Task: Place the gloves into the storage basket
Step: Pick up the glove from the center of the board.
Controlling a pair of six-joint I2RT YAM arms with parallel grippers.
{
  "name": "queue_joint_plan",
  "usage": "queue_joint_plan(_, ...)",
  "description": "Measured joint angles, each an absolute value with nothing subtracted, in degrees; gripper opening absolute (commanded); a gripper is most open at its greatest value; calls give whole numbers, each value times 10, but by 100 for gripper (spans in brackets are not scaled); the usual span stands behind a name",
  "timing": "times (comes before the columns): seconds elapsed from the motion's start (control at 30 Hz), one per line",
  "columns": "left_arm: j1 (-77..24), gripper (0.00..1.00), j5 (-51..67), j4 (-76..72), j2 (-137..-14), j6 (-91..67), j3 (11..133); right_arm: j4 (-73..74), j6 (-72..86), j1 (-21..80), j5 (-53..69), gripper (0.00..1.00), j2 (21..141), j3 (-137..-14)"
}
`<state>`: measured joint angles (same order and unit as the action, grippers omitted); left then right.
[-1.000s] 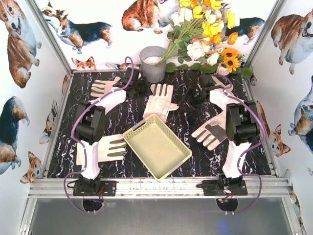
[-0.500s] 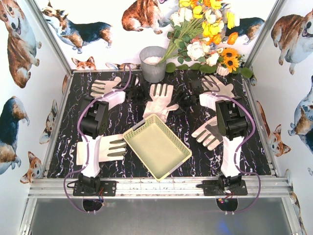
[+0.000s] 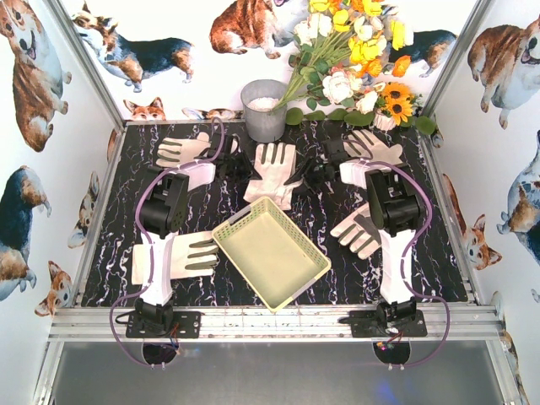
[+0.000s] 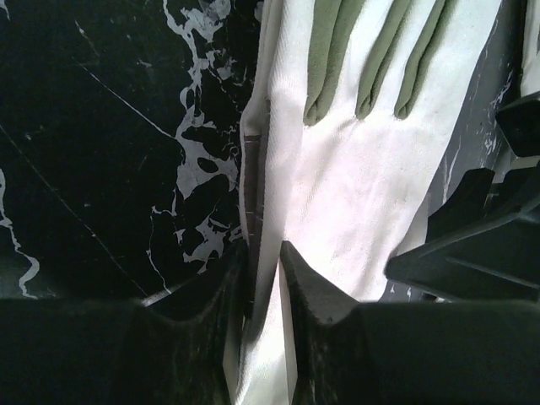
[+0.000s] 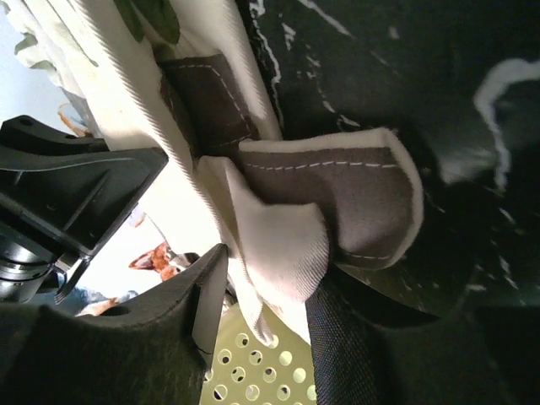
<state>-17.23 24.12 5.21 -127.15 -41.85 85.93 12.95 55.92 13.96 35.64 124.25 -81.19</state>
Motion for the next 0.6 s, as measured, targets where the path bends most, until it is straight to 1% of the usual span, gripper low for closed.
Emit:
queue_joint_plan(0.07,-171,14,244,39,-1271,-427,851,119,563,143,364,41,1250,-816)
queue_joint_plan(0.2,-172,10,242,19,-1268,-440,837,106,570,151,379,46,1265,-830)
queue_joint_plan(0.3,-173,10,243,1,-1266,-454,825,101,571,156,385,44,1272,-841)
queue_joint_plan(0.37,-176,9,242,-10,-1264,-461,818,100,571,160,389,34,1278,-848)
queue_joint_plan(0.47,-179,10,240,-15,-1258,-465,808,103,566,164,388,15,1281,-850)
queue_joint_plan(0.53,-180,12,237,-15,-1254,-465,804,109,560,165,387,1,1282,-851)
queue_joint_plan(0.57,-181,14,235,-14,-1252,-465,801,115,557,165,387,0,1282,-853)
queue_joint_plan(0.6,-181,20,234,-14,-1249,-465,798,122,553,165,387,0,1282,-856)
